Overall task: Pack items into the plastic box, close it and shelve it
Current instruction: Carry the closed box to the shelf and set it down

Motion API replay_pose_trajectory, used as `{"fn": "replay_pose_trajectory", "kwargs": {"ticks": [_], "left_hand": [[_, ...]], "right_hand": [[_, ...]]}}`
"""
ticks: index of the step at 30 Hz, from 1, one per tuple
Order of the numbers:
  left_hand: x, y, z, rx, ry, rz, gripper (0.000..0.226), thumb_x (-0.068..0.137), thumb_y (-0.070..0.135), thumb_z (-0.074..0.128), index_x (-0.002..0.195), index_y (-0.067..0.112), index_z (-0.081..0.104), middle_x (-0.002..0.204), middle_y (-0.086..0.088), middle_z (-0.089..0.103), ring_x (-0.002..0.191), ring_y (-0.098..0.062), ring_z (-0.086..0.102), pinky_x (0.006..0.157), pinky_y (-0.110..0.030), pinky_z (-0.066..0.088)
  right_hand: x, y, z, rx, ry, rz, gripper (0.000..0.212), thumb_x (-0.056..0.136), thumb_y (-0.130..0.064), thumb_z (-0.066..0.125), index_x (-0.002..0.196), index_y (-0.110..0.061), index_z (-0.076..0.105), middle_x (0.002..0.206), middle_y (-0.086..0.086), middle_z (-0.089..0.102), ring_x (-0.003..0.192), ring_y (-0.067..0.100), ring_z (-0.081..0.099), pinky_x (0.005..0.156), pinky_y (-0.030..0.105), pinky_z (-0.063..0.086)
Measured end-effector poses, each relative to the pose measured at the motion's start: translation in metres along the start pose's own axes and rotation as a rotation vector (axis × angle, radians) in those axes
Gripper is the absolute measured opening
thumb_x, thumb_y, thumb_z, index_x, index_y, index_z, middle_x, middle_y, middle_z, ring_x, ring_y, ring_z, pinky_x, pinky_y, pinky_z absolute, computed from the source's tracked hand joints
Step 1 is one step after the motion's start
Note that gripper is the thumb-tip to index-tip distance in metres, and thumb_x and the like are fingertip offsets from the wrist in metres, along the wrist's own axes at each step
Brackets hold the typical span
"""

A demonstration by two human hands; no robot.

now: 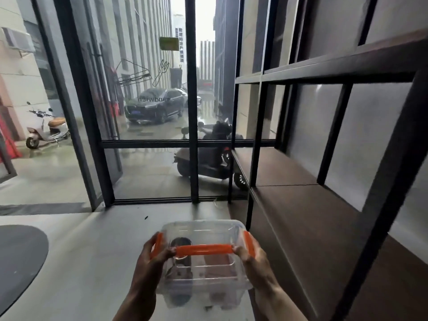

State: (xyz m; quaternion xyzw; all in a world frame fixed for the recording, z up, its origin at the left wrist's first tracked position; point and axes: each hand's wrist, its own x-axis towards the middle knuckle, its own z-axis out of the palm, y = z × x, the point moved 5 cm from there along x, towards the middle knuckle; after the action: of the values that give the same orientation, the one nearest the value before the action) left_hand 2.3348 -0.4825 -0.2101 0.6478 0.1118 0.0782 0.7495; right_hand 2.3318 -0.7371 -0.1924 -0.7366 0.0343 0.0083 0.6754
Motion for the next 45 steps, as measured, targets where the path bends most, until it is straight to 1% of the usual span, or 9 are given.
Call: {"fn": "replay_pose_trajectory", "kwargs": {"ticks": [3,8,14,20,27,33,35,41,45], "left_hand": [[0.078,-0.003,0.021,0.024,-0.017,0.011,0.074,0.086,0.024,0.074,0.150,0.029,0.039,0.150,-0.010,0.048,0.129,-0.038,0.053,0.101,-0.064,0.047],[0.209,0.003,0.076,0.078,-0.078,0.028,0.077,0.087,0.024,0.074,0.154,0.025,0.036,0.160,-0.007,0.038,0.140,-0.034,0.042,0.108,-0.053,0.040],[0.334,0.022,0.171,0.142,-0.200,0.042,0.070,0.086,0.015,0.073,0.150,0.021,0.044,0.149,-0.007,0.052,0.131,-0.032,0.052,0.107,-0.049,0.044],[0.401,0.013,0.312,0.157,-0.425,0.012,0.062,0.082,0.016,0.080,0.135,0.013,0.049,0.122,-0.012,0.064,0.105,-0.023,0.064,0.070,-0.032,0.050],[0.404,-0.033,0.475,0.226,-0.828,-0.028,0.060,0.078,0.025,0.085,0.126,0.011,0.053,0.118,-0.017,0.067,0.108,-0.034,0.068,0.091,-0.056,0.056],[0.355,-0.052,0.560,0.338,-1.253,0.028,0.024,0.073,0.049,0.079,0.094,0.038,0.078,0.084,0.002,0.080,0.074,-0.018,0.077,0.055,-0.030,0.061],[0.342,-0.064,0.573,0.330,-1.332,0.008,0.032,0.082,0.052,0.072,0.108,0.034,0.074,0.094,0.000,0.079,0.083,-0.015,0.076,0.061,-0.025,0.056],[0.311,-0.116,0.579,0.453,-1.481,-0.123,0.029,0.089,0.027,0.071,0.118,0.030,0.069,0.101,0.000,0.079,0.093,-0.021,0.075,0.079,-0.046,0.061],[0.300,-0.141,0.579,0.535,-1.550,-0.095,0.058,0.075,-0.008,0.061,0.102,0.043,0.071,0.088,0.015,0.078,0.089,-0.009,0.072,0.065,-0.026,0.052]], "right_hand": [[0.077,0.001,0.001,0.011,0.058,-0.006,0.090,0.075,-0.044,0.063,0.156,-0.021,0.032,0.144,0.010,0.054,0.116,0.021,0.057,0.075,0.027,0.053],[0.206,0.000,-0.010,0.065,0.145,0.006,0.069,0.096,-0.023,0.062,0.157,-0.018,0.030,0.149,0.014,0.050,0.130,0.029,0.052,0.109,0.048,0.044],[0.311,-0.015,-0.052,0.134,0.338,0.033,0.069,0.094,-0.025,0.065,0.154,-0.026,0.030,0.145,0.007,0.050,0.118,0.023,0.054,0.096,0.040,0.048],[0.354,-0.012,-0.140,0.156,0.645,0.035,0.051,0.091,-0.026,0.069,0.133,-0.030,0.039,0.117,-0.004,0.060,0.096,0.006,0.060,0.065,0.022,0.045],[0.331,0.019,-0.241,0.146,1.062,0.136,0.045,0.092,-0.028,0.069,0.130,-0.028,0.045,0.111,-0.003,0.056,0.093,0.007,0.057,0.065,0.023,0.044],[0.273,0.044,-0.268,0.182,1.379,0.235,0.029,0.097,-0.026,0.062,0.117,-0.031,0.041,0.109,0.000,0.056,0.084,0.002,0.051,0.061,0.024,0.038],[0.254,0.054,-0.268,0.169,1.473,0.270,0.036,0.096,-0.025,0.062,0.127,-0.028,0.043,0.114,0.001,0.057,0.088,0.003,0.054,0.063,0.024,0.040],[0.212,0.098,-0.257,0.159,1.592,0.485,0.045,0.097,-0.035,0.059,0.138,-0.030,0.041,0.101,-0.010,0.054,0.084,0.004,0.054,0.061,0.026,0.040],[0.198,0.121,-0.250,0.168,1.610,0.574,0.059,0.097,-0.037,0.058,0.150,-0.030,0.035,0.124,-0.006,0.056,0.110,0.019,0.058,0.091,0.038,0.047]]}}
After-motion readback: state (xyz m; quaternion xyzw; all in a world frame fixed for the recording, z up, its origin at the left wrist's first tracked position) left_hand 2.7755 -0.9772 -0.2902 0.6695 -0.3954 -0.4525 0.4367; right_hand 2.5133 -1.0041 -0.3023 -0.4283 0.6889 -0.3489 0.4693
